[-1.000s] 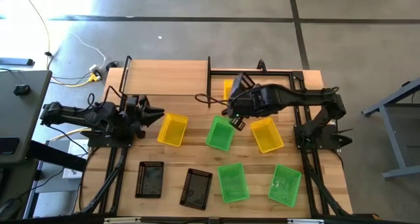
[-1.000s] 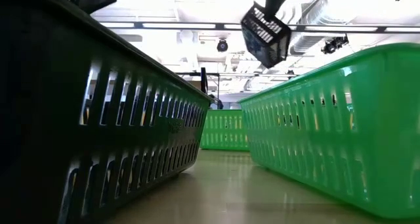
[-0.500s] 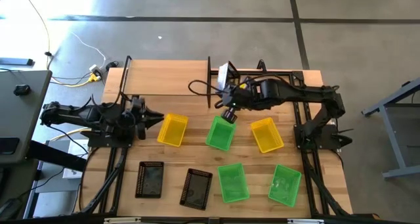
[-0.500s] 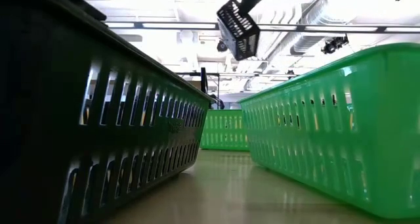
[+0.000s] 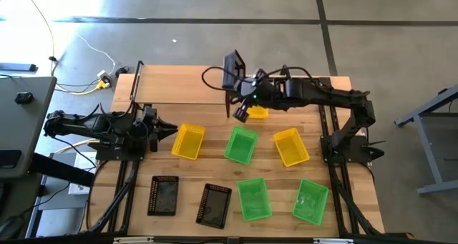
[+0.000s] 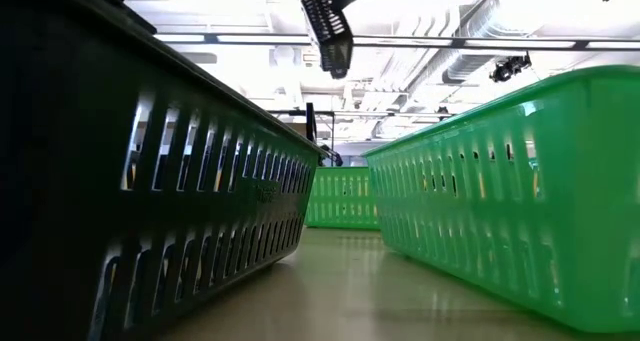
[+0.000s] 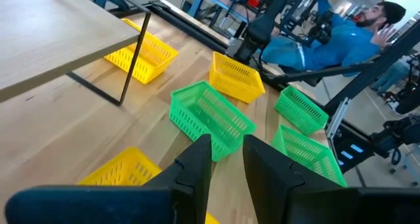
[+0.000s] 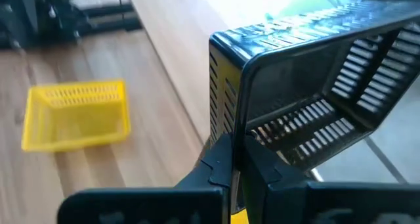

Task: Stack baskets on shelf by color
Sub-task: Put the top right black bin on the shelf

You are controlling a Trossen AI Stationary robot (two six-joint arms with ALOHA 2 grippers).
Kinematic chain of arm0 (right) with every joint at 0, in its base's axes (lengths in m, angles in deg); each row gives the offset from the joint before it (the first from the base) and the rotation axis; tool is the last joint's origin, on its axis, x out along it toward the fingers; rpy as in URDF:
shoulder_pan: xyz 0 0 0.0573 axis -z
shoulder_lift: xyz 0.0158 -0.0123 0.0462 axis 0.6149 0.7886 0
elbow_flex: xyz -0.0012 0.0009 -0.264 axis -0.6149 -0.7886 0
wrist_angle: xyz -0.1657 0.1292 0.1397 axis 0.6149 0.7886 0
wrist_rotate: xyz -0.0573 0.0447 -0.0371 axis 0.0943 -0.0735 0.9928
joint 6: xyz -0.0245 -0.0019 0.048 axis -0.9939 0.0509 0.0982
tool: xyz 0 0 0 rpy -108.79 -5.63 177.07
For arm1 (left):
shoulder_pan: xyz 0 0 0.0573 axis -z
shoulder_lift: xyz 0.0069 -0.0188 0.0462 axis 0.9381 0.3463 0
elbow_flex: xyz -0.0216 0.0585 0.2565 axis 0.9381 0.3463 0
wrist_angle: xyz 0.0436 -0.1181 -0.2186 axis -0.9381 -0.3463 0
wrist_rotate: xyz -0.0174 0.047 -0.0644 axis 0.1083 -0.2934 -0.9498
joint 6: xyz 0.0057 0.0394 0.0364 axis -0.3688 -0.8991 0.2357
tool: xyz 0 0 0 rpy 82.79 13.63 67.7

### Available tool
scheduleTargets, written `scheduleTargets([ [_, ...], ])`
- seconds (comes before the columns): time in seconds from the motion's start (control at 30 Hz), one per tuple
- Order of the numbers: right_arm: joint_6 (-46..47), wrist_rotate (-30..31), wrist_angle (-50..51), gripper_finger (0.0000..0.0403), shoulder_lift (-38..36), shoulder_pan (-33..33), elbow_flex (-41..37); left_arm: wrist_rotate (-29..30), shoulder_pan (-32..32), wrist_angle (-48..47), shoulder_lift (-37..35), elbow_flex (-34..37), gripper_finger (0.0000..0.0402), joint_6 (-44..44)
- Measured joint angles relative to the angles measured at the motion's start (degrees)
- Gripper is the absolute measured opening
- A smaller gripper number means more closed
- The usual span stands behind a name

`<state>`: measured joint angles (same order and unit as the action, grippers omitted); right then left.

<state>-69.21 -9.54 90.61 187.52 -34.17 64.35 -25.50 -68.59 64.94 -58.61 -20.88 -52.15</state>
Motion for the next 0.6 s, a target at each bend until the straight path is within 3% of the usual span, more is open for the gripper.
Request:
scheduleTargets([
  [0.2,-0.3,-2.4,-5.0,0.0,0.0,0.0,0.0,0.0,0.0,0.0,0.0,0.0,0.0078,0.1],
  [0.6,3.1,-4.2,0.5,0.0,0.4,-7.1,-0.1,-0.4,0.0,0.1,0.0,0.0,0.0078,6.7],
])
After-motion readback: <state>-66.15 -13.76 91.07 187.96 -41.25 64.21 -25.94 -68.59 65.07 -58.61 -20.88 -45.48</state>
